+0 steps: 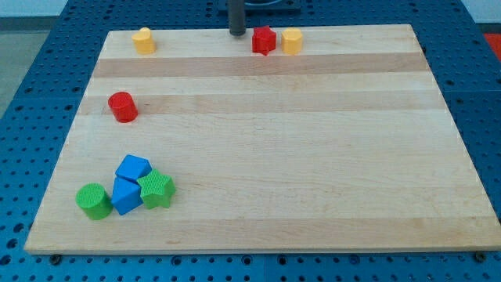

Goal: Nudge the yellow heart left a bit

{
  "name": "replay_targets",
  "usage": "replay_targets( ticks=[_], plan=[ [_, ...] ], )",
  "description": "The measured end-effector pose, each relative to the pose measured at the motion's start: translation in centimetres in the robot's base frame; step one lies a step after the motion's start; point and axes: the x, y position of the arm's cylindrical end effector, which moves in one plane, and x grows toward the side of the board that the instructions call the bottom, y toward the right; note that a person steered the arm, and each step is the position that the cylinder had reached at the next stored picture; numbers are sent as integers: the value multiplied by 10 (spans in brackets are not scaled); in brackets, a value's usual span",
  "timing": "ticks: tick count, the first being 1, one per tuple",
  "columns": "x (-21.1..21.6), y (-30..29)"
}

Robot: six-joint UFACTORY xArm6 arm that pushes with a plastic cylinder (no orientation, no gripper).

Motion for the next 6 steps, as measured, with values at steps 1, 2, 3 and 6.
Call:
replay_targets(
  ticks=[1, 2, 3, 6],
  plan=[
    [-1, -26],
    [-2, -55],
    [-2, -93],
    [-2, -196]
  ],
)
